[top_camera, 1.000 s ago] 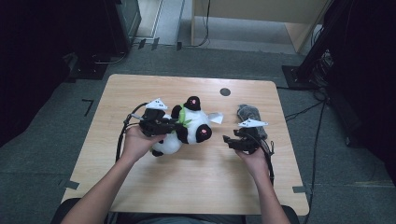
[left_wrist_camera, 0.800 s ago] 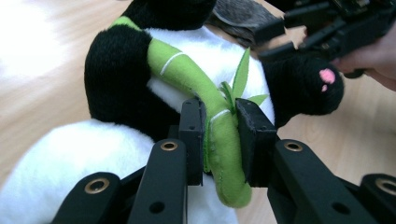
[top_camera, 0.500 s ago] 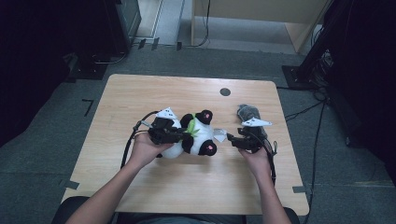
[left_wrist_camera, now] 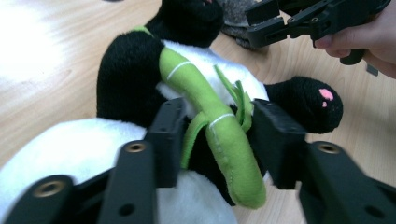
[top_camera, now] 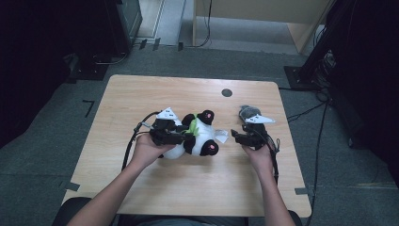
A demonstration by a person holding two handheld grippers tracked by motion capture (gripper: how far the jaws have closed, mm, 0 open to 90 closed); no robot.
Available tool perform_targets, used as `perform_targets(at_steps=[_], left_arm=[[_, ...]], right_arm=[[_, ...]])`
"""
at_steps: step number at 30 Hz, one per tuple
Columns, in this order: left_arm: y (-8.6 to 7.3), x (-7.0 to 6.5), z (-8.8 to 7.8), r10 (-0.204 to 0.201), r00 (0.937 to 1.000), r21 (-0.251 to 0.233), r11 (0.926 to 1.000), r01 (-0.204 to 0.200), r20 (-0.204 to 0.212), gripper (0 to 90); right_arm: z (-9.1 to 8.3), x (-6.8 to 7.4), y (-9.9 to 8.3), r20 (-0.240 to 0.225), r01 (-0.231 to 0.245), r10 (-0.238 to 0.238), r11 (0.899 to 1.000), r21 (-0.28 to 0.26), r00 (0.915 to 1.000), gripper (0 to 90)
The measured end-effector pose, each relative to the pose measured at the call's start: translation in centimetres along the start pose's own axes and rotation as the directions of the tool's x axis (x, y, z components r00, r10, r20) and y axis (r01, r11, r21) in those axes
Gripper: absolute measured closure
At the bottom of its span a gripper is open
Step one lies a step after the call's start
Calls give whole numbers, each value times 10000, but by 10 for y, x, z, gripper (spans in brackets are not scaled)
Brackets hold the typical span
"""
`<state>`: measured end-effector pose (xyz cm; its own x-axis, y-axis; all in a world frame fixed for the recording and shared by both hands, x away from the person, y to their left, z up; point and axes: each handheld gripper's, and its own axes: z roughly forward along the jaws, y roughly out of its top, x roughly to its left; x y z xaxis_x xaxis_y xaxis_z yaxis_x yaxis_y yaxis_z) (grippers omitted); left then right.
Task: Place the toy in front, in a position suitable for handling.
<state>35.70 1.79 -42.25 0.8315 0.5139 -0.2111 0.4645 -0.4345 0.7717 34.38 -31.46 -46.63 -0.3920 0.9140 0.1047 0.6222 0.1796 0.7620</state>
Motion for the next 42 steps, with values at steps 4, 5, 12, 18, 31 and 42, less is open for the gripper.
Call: perform_targets(at_steps=[4, 5, 12, 18, 31, 42], left_arm=[[0, -1, -3, 154, 9998, -93, 9998, -156, -149, 424], [1, -1, -4, 188, 9997, -97, 9998, -190, -161, 408], [1, 0, -17, 254, 9994, -271, 9993, -261, -245, 343], [-6, 7, -29, 147, 9989, -385, 9991, -164, -456, 314], [-27, 18, -49, -145, 9959, -750, 9972, 78, -889, 296], [-49, 22, -60, -386, 9921, -1023, 9944, 264, -1192, 282]], right_arm=[[-5, -7, 6, 165, -86, 91, 9995, -314, 9998, 443], [-6, -10, 7, 220, -159, 167, 9992, -360, 9996, 443], [-10, -28, 15, 770, -251, 288, 9985, -479, 9966, 453], [-6, -49, 19, 1554, -328, 373, 9990, -313, 9871, 465], [24, -72, 7, 1673, -1109, 1011, 9926, 501, 9807, 541], [35, -79, 3, 1351, -1461, 1319, 9841, 1012, 9820, 732]])
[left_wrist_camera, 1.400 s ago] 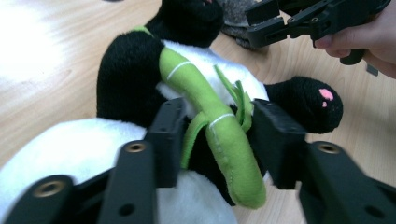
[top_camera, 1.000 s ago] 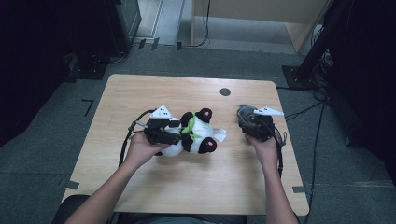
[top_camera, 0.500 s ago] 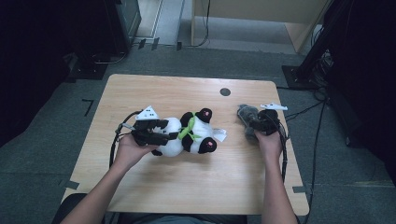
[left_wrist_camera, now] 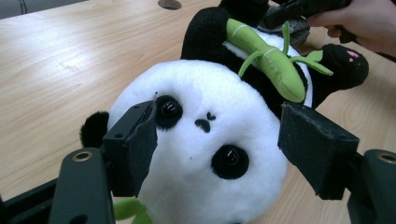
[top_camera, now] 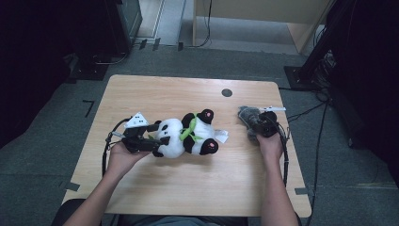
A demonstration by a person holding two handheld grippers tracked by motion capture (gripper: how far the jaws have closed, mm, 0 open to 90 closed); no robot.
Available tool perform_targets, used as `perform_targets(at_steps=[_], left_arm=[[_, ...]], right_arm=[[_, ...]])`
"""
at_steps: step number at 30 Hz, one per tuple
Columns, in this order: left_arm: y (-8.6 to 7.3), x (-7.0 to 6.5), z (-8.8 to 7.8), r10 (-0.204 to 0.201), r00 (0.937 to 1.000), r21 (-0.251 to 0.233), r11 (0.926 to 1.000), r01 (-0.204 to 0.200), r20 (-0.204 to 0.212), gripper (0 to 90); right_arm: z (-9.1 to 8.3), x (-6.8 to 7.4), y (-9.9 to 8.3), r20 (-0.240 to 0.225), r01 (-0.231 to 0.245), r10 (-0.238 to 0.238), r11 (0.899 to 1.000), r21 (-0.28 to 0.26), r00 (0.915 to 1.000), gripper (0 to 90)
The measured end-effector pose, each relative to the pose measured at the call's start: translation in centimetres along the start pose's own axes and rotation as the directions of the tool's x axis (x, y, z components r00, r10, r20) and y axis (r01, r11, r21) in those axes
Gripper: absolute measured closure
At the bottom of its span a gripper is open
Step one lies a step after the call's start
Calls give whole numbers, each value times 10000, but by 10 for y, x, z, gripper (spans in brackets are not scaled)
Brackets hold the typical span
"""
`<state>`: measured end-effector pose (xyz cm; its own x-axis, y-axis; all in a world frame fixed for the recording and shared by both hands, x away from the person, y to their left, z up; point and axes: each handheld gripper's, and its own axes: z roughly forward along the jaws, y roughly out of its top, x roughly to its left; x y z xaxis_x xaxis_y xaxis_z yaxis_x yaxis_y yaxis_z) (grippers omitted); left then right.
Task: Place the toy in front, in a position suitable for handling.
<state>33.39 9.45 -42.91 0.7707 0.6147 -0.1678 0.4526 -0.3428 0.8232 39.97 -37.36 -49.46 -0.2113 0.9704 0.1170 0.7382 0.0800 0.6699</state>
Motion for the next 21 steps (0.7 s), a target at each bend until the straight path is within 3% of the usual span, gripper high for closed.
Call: perform_targets(at_steps=[5, 13, 21], left_arm=[[-7, -1, -3, 5, 9998, -136, 9999, -7, -193, 280], [-12, 1, -4, 17, 9994, -114, 9999, -21, -348, 271], [-17, 2, -4, -67, 9992, -69, 10000, 64, -403, 272]], right_arm=[[-4, -4, 2, -147, -433, 435, 9990, 148, 9989, 754], [-16, -7, 5, -330, -621, 625, 9980, 131, 9975, 757], [-30, 6, 11, -286, -99, 92, 9996, -254, 9995, 753]])
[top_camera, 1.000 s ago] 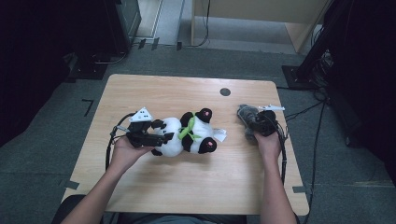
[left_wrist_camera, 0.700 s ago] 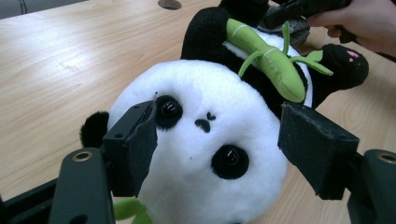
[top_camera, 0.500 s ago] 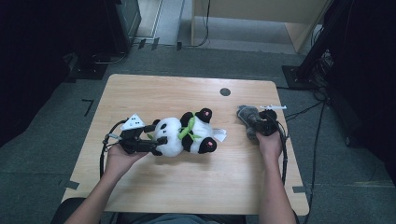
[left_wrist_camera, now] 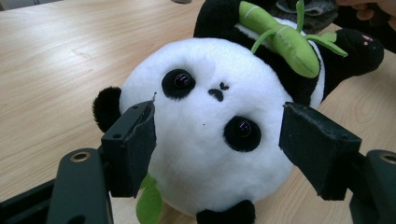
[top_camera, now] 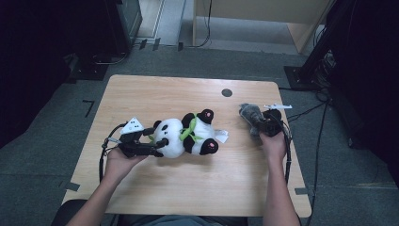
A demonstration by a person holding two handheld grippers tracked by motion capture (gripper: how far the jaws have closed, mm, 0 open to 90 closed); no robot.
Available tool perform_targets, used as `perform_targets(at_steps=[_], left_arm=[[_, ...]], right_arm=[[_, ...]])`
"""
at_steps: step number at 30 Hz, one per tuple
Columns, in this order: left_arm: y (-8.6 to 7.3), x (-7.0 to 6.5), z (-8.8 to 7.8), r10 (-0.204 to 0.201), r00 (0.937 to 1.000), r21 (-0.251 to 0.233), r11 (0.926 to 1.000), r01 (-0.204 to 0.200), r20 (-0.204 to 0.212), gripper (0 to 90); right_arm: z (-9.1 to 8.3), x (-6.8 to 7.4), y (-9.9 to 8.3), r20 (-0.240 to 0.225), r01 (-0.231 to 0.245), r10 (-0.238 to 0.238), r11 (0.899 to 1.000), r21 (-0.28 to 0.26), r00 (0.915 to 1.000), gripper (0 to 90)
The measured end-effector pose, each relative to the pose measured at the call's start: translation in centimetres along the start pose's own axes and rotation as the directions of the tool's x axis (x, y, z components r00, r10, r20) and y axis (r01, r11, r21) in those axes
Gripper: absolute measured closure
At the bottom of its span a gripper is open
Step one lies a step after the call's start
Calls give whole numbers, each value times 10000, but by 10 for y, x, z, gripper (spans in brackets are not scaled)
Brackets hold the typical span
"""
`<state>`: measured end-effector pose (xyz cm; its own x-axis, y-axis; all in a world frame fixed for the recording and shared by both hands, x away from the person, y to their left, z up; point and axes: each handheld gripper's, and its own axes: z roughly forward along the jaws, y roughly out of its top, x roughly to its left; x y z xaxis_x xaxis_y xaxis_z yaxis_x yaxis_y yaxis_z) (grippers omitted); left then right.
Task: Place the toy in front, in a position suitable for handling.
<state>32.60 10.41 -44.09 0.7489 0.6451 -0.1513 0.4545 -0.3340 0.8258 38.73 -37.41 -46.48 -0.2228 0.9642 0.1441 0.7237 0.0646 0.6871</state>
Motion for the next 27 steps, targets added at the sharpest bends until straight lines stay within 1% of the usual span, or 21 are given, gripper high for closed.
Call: perform_targets(at_steps=[2, 3, 4, 7, 10, 11, 14, 15, 16, 17, 18, 21, 22, 24, 25, 27], left_arm=[[0, 0, 0, 13, 10000, -25, 10000, -13, -54, 269], [-1, 0, 0, -28, 10000, -38, 10000, 27, -37, 269], [-1, 0, -1, -70, 10000, -61, 10000, 70, 3, 269], [-4, 0, -2, -107, 9999, 1, 9999, 107, -3, 267], [-7, 1, -2, -252, 9997, 106, 9996, 252, -10, 267], [-8, 1, -3, -298, 9996, 118, 9995, 298, 15, 266], [-11, -1, -5, -488, 9982, -126, 9987, 492, 337, 264], [-11, -2, -5, -426, 9987, -123, 9990, 430, 285, 260], [-11, -3, -4, -308, 9994, -100, 9995, 310, 174, 253], [-11, -3, -3, -300, 9995, -37, 9995, 300, 117, 243], [-12, -3, -1, -371, 9992, 30, 9993, 371, 117, 230], [-14, 0, 3, -577, 9980, 45, 9983, 576, 261, 229], [-14, 0, 5, -633, 9976, 143, 9979, 629, 282, 229], [-14, 1, 9, -816, 9959, 159, 9966, 811, 381, 226], [-14, 0, 11, -815, 9958, 140, 9966, 810, 423, 220], [-14, -1, 15, -805, 9962, 140, 9967, 801, 317, 201]], right_arm=[[-4, 5, 2, -122, 146, -146, 9999, -2, 9998, 752], [-4, 5, 2, -122, 146, -146, 9999, -2, 9998, 752], [-7, 9, 4, -205, 197, -197, 9998, 2, 9996, 752], [-10, 13, 6, -341, 244, -244, 9997, -18, 9991, 752], [-14, 19, 9, -501, 321, -326, 9994, -102, 9982, 751], [-16, 21, 10, -544, 363, -369, 9993, -117, 9978, 750], [-19, 28, 12, -649, 532, -544, 9984, -208, 9964, 747], [-20, 31, 13, -668, 610, -624, 9979, -224, 9958, 747], [-21, 33, 14, -711, 677, -691, 9975, -217, 9951, 747], [-22, 36, 16, -757, 716, -732, 9972, -233, 9944, 747], [-24, 38, 17, -823, 742, -760, 9969, -248, 9937, 747], [-29, 47, 22, -974, 900, -933, 9952, -379, 9909, 747], [-30, 49, 23, -1005, 945, -984, 9946, -429, 9901, 747], [-35, 55, 26, -1119, 1014, -1067, 9935, -521, 9880, 747], [-37, 58, 28, -1174, 1066, -1126, 9927, -559, 9867, 747], [-42, 64, 32, -1279, 1199, -1280, 9904, -690, 9835, 747]])
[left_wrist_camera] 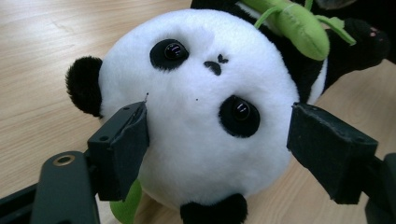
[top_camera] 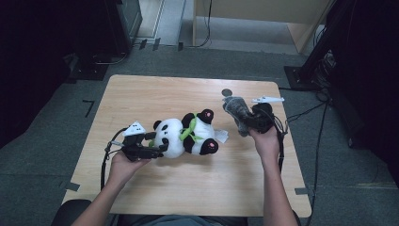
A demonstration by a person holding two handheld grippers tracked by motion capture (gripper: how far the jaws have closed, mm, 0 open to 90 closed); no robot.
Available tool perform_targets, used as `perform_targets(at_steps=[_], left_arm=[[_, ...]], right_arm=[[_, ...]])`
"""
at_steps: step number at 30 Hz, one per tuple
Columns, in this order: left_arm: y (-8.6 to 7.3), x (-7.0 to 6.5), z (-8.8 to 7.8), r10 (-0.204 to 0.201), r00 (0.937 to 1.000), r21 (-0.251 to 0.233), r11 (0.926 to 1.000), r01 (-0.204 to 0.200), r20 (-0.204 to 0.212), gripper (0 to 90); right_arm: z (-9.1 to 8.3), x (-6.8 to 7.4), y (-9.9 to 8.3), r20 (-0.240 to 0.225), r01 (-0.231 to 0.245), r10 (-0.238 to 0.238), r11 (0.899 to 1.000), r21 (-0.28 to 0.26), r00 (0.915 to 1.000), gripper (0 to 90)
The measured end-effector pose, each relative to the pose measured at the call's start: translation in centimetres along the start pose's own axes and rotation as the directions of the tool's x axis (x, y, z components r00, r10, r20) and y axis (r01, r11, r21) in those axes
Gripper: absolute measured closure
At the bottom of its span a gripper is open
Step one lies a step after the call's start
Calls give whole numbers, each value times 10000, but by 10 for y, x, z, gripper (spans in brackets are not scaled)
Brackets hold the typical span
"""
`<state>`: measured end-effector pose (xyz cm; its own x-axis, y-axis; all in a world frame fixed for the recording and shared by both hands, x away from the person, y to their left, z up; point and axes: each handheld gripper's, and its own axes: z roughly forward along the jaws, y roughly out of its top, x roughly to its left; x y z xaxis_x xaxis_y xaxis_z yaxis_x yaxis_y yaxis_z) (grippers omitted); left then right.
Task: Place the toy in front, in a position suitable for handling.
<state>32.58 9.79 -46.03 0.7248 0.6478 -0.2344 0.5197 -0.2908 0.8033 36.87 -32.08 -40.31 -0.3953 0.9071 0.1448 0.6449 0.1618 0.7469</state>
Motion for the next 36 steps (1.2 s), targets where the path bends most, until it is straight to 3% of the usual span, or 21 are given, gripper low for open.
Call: perform_targets(at_steps=[2, 5, 9, 16, 18, 19, 21, 27, 33, 36], left_arm=[[-1, 0, 3, -19, 10000, 26, 10000, 18, 53, 196], [-2, -4, 4, 451, 9983, 155, 9989, -446, -371, 194], [-4, -4, 10, 300, 9974, 447, 9986, -271, -653, 131], [-9, 4, 17, 77, 9990, 131, 9999, -72, -431, 101], [-12, 9, 22, -235, 9997, 280, 9993, 235, 26, 57], [-14, 11, 23, -203, 9998, 252, 9995, 201, 65, 38], [-14, 9, 23, 80, 9997, -51, 10000, -81, -239, 36], [-19, 10, 28, 218, 9998, -375, 9991, -219, -43, 32], [-19, 6, 26, 416, 9987, -380, 9984, -426, -278, 166], [-18, 4, 24, 392, 9987, -395, 9984, -405, -321, 225]], right_arm=[[-4, 7, 5, -141, 107, -108, 9999, -75, 9998, 747], [-7, 16, 10, -314, 316, -320, 9994, -134, 9990, 748], [-12, 32, 18, -615, 515, -529, 9984, -235, 9967, 748], [-17, 56, 30, -1007, 1069, -1109, 9933, -436, 9887, 747], [-18, 63, 32, -1111, 1206, -1248, 9917, -438, 9859, 746], [-18, 66, 34, -1182, 1274, -1321, 9908, -461, 9842, 746], [-17, 71, 35, -1291, 1384, -1433, 9893, -458, 9812, 745], [-12, 90, 44, -1820, 1796, -1859, 9824, -506, 9656, 746], [2, 111, 53, -2497, 2297, -2357, 9718, -533, 9392, 749], [12, 117, 56, -2747, 2350, -2394, 9707, -494, 9312, 749]])
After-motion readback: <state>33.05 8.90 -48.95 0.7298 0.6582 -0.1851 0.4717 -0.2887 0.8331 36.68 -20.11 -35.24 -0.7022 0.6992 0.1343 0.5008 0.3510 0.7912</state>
